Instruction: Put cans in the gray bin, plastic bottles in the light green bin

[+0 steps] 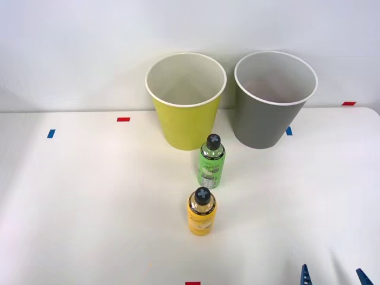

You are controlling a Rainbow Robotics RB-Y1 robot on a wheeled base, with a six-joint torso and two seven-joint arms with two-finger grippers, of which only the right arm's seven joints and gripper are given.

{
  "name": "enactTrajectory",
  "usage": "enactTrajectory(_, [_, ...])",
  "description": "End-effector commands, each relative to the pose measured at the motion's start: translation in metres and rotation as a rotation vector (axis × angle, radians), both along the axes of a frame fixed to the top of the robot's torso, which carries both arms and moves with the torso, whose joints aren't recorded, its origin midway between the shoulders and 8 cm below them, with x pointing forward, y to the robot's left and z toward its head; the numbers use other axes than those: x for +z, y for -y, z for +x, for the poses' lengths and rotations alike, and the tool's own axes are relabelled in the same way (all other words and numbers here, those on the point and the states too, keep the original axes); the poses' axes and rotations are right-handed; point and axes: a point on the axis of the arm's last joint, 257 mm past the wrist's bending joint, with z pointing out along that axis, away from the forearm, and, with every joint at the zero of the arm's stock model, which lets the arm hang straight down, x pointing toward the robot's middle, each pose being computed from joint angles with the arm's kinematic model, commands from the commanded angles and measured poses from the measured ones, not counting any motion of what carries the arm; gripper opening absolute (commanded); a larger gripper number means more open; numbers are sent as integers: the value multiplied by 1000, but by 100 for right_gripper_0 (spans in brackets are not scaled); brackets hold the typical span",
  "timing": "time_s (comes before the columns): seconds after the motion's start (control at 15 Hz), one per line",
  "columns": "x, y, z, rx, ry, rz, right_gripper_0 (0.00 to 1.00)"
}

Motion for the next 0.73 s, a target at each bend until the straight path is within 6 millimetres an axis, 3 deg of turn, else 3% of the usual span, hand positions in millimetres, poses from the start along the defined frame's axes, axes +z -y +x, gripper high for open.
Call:
enactTrajectory(0.07, [0,0,0,0,0,0,100])
enactTrajectory(0.73, [0,0,0,0,0,0,100])
